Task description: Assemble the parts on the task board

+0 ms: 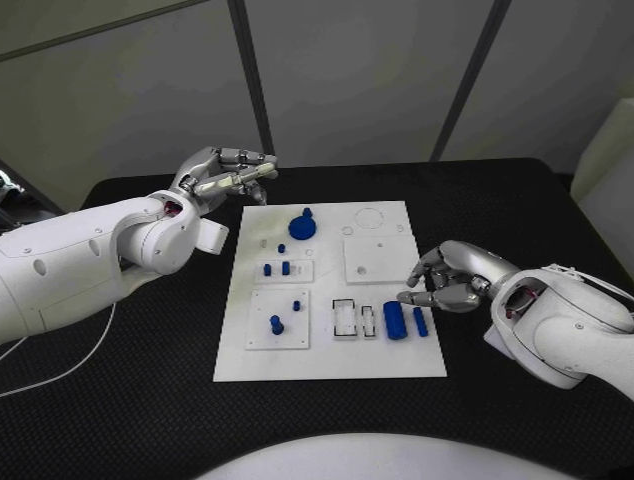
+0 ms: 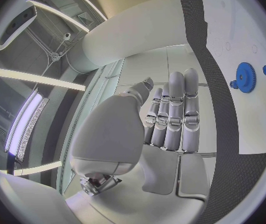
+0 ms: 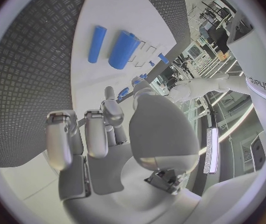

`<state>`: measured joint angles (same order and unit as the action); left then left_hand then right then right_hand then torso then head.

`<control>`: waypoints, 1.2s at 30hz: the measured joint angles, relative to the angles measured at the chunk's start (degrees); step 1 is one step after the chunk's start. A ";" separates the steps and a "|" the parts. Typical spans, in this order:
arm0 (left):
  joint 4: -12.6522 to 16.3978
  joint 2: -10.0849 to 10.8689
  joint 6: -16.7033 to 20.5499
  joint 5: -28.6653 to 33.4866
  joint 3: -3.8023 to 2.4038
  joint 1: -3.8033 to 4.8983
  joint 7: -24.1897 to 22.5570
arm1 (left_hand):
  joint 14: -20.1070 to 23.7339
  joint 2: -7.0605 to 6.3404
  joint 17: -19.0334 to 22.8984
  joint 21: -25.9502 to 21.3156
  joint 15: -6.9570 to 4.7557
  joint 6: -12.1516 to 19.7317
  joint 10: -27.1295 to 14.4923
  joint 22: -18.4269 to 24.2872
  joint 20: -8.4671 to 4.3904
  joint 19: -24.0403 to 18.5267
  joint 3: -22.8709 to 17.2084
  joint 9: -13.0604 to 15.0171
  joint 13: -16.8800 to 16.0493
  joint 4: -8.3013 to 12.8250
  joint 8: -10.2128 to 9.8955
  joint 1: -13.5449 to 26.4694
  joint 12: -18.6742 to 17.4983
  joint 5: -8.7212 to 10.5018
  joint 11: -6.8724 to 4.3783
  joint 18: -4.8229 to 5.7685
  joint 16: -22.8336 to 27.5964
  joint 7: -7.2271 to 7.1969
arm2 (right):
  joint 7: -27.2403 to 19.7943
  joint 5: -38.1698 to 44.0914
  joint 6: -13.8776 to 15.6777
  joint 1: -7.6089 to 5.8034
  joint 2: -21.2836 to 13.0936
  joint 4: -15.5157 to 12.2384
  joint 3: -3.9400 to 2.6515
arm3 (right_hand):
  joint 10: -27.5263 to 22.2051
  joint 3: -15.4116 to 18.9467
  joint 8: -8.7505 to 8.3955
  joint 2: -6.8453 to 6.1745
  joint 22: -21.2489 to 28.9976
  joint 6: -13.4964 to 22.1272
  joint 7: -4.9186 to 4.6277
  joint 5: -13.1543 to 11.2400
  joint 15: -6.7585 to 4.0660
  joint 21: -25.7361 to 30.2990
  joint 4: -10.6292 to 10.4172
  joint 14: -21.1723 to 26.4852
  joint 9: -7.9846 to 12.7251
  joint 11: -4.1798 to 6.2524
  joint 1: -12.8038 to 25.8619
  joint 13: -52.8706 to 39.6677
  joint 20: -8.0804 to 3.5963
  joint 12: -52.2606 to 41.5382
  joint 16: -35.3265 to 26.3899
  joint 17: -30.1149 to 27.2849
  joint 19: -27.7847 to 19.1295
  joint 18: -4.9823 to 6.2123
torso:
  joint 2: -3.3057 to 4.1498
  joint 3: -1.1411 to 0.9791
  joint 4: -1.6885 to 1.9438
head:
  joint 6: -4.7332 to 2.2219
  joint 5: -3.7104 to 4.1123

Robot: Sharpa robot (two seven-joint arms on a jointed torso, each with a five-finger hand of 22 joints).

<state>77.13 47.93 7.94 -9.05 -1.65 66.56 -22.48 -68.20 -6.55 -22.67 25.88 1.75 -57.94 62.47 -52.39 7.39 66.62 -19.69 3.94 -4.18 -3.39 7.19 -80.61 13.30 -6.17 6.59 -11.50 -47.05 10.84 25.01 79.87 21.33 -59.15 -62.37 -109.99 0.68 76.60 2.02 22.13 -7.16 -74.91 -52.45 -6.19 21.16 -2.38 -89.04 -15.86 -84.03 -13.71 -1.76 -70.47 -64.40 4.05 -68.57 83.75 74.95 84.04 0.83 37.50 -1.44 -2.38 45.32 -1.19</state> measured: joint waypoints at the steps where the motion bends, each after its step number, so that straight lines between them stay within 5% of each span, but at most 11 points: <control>1: 0.03 0.01 0.01 0.00 0.00 0.00 0.00 | 0.00 0.00 0.00 0.00 0.00 0.00 0.00 0.00 0.00 0.00 0.00 0.00 0.00 0.00 0.00 0.00 0.00 0.00 0.00 0.00 0.00 0.00 | 0.85 0.08 -0.28 0.16 0.01 -0.13 0.02 | 0.29 0.85 0.34 -0.16 0.00 0.15 -0.15 0.29 0.00 0.00 -0.36 0.00 -0.21 0.13 0.16 -0.71 0.00 -0.46 0.00 0.00 0.00 0.00 | -0.01 0.01 -0.03 | 0.00 0.05; 12: 0.17 0.15 0.04 0.00 0.02 -0.01 0.00 | 0.00 0.00 -0.01 0.00 0.00 0.00 0.00 0.00 0.00 0.00 0.00 0.00 0.00 0.00 0.00 0.00 0.00 0.00 0.00 0.00 0.00 0.00 | 6.66 1.17 -2.22 2.35 1.53 -0.88 0.17 | 1.88 4.34 2.26 0.67 0.00 0.91 0.05 0.47 0.00 -0.54 -0.86 0.00 -1.51 0.06 1.71 -5.18 0.01 -3.38 0.79 -0.01 0.00 0.01 | -0.03 0.05 0.11 | -0.01 0.43; 23: 0.18 0.27 0.08 0.00 0.03 -0.01 0.00 | 0.00 0.00 0.01 0.00 0.00 0.00 0.00 0.00 0.00 0.00 0.00 0.00 0.00 0.00 0.00 0.00 0.00 0.00 0.00 0.00 0.00 0.00 | 8.71 3.45 -2.94 3.24 2.78 -0.75 0.15 | 2.54 5.00 3.44 0.70 0.00 0.91 0.05 0.71 0.01 -0.78 -0.89 0.00 -2.13 0.34 1.74 -7.05 0.01 -4.81 1.11 -0.02 0.00 0.02 | 0.03 0.08 0.11 | 0.27 0.06; 36: 0.28 0.37 0.09 0.00 0.03 -0.01 0.03 | 0.00 0.00 0.12 0.00 0.00 0.00 0.00 0.07 0.00 0.00 0.00 0.00 0.00 0.00 0.00 0.00 0.00 0.00 0.00 0.00 0.00 0.00 | 9.44 5.35 -3.83 4.05 5.22 0.73 -0.08 | 3.36 5.32 4.80 2.70 0.00 0.32 0.61 1.70 0.01 -0.78 -0.58 0.00 -3.08 0.74 0.34 -8.67 0.01 -5.76 1.56 -0.03 0.01 0.02 | 0.05 0.11 0.09 | 0.42 0.12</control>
<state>77.42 48.30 8.03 -9.05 -1.62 66.56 -22.45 -68.20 -6.55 -22.55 25.88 1.75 -57.94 62.47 -52.32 7.39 66.62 -19.69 3.94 -4.18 -3.39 7.19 -80.61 13.30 -6.17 6.59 -11.50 -47.05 10.84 34.45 85.22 17.50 -55.10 -57.15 -109.26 0.61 79.96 7.34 26.93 -4.46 -74.91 -52.13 -5.58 22.86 -2.37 -89.82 -16.44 -84.03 -16.79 -1.02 -70.13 -73.08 4.06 -74.33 85.31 74.92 84.05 0.85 37.56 -1.33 -2.29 45.74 -1.07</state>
